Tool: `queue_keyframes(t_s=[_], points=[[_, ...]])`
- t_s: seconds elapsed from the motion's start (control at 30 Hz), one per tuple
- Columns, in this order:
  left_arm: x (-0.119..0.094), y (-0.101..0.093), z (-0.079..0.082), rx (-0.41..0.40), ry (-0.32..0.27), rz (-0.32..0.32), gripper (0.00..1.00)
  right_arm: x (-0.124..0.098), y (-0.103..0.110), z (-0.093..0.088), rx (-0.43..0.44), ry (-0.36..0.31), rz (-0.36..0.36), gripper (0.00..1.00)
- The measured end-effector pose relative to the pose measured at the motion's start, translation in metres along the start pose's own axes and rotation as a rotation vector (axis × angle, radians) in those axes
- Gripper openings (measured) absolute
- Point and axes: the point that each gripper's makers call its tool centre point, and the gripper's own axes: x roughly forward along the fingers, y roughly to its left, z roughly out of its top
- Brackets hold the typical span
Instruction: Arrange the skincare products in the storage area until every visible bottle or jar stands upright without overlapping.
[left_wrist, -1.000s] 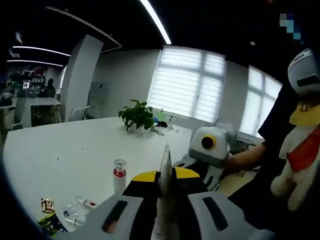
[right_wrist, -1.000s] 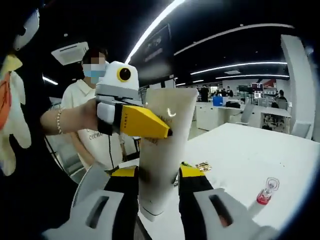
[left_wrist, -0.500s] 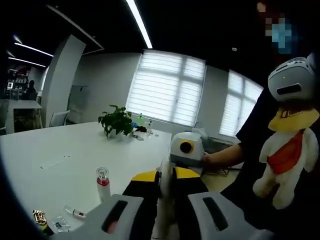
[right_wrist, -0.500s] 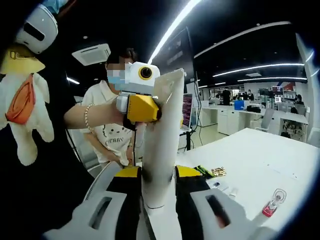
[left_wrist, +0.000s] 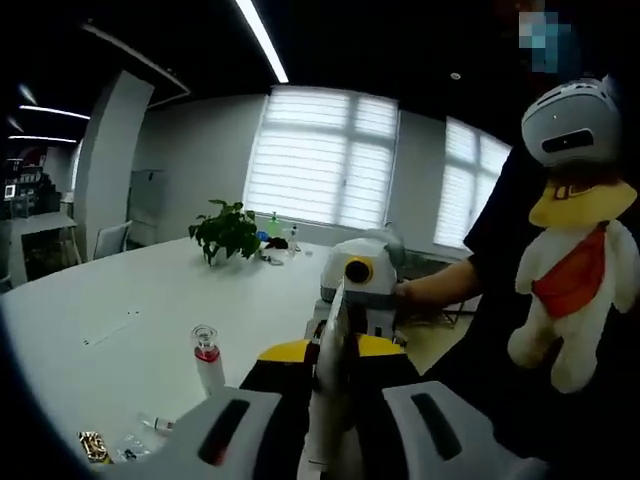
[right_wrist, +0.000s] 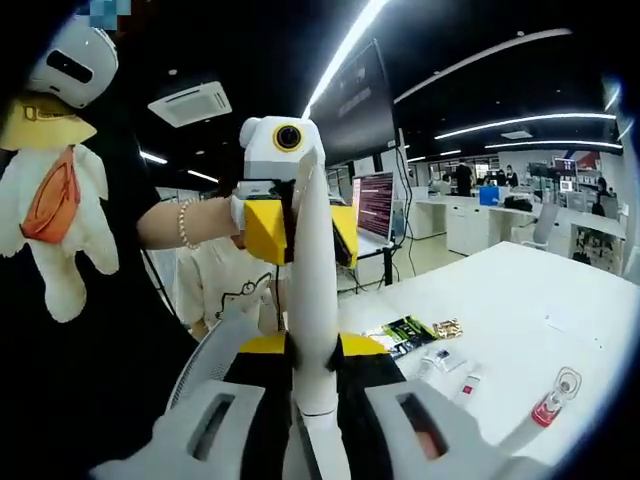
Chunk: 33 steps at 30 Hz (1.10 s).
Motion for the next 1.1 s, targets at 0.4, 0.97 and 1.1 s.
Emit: queue_keyframes(t_s=[0.4, 0.97, 1.1], points=[[0.014, -0.008, -0.032, 0.095, 0.195, 0.025, 0.19, -0.005, -0.002, -0.002, -0.043, 0.023, 0.002, 0.13], [0.021, 0.001, -0.066, 0.08, 0.327, 0.018, 0.17, -0.001, 0.001, -0.039, -0.081, 0.143, -0.022, 0.16], [0.026, 0.005, -0.081, 0.071, 0.359, 0.012, 0.17, 0.002, -0.002, -0.056, -0.08, 0.19, -0.038, 0.17]])
